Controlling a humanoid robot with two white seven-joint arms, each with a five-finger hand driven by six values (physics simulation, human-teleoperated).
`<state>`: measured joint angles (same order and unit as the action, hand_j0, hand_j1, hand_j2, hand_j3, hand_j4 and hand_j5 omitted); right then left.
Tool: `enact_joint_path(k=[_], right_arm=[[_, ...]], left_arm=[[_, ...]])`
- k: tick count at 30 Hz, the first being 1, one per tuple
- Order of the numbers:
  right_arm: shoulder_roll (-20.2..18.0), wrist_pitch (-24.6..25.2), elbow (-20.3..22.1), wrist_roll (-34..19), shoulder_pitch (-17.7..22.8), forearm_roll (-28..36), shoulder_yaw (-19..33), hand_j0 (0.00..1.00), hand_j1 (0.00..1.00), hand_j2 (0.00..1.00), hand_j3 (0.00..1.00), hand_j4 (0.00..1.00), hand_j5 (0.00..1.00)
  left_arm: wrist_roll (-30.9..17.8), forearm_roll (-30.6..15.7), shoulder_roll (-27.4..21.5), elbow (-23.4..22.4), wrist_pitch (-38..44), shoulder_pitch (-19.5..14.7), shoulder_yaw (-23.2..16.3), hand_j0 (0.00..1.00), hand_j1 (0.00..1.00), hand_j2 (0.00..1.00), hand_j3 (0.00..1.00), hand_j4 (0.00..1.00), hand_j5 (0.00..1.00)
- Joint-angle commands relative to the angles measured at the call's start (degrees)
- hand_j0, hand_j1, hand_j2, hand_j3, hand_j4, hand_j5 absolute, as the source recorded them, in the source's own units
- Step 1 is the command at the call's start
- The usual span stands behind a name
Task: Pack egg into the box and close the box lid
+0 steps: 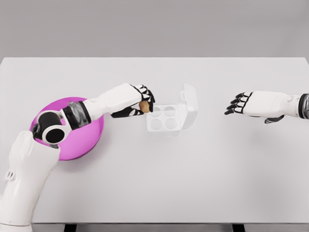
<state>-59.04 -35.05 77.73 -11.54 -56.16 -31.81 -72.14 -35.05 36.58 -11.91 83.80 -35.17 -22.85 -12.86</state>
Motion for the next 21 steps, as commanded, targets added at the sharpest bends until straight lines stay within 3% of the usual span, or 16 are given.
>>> enact_joint_path(k=[1, 8, 21], right_arm=[[0.0, 0.0, 0.0, 0.0, 0.0, 0.3, 0.1, 1.0, 1.0, 1.0, 1.0, 1.0, 1.0], [0.1, 0.0, 0.0, 0.0, 0.0, 0.3, 0.1, 1.0, 1.0, 1.0, 1.0, 1.0, 1.0], [0.1, 0.0, 0.0, 0.0, -0.1, 0.4, 0.1, 1.0, 1.0, 1.0, 1.0, 1.0, 1.0]], left_arm=[[0.0, 0.5, 1.2, -0.8, 0.2, 0.0, 0.0, 0.42, 0.42, 0.42, 0.42, 0.42, 0.42], [0.0, 1.2, 2.9, -4.5, 0.2, -1.5, -0.8, 0.42, 0.42, 0.42, 0.42, 0.42, 0.42], [0.0, 5.9, 8.2, -7.1, 0.2, -2.9, -1.7, 0.42, 0.42, 0.42, 0.42, 0.42, 0.42]])
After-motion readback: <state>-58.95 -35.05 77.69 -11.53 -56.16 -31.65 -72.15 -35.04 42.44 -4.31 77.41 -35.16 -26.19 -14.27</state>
